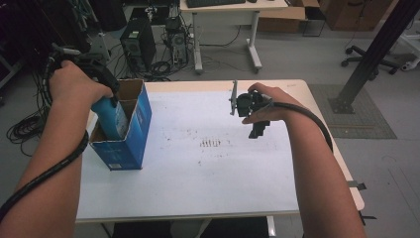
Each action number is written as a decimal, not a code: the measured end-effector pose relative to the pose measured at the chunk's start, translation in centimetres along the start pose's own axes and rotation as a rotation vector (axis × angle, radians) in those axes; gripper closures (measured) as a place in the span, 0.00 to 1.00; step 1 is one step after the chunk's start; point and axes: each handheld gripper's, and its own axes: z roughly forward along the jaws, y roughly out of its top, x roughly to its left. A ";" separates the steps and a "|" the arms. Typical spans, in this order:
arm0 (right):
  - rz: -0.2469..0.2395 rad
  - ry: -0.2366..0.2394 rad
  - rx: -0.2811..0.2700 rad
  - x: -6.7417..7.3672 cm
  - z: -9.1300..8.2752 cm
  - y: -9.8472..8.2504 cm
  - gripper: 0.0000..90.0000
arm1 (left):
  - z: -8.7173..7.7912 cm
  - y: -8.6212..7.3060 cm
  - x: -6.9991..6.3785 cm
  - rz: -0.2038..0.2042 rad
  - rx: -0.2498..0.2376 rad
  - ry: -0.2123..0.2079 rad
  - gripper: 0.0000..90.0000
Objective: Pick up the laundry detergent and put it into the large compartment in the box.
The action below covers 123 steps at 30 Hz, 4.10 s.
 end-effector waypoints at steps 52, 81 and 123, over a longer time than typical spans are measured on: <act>-0.010 0.008 0.001 0.4 0.9 0.2 0.06 | 8.6 0.0 -0.4 0.019 0.053 -0.006 0.42; -0.007 0.003 -0.006 0.5 0.8 0.1 0.06 | 7.7 -0.2 -0.8 0.036 0.017 0.007 0.35; -0.011 -0.011 -0.009 0.7 -0.3 0.2 0.06 | 1.6 -1.7 -1.5 0.137 -0.064 0.017 0.06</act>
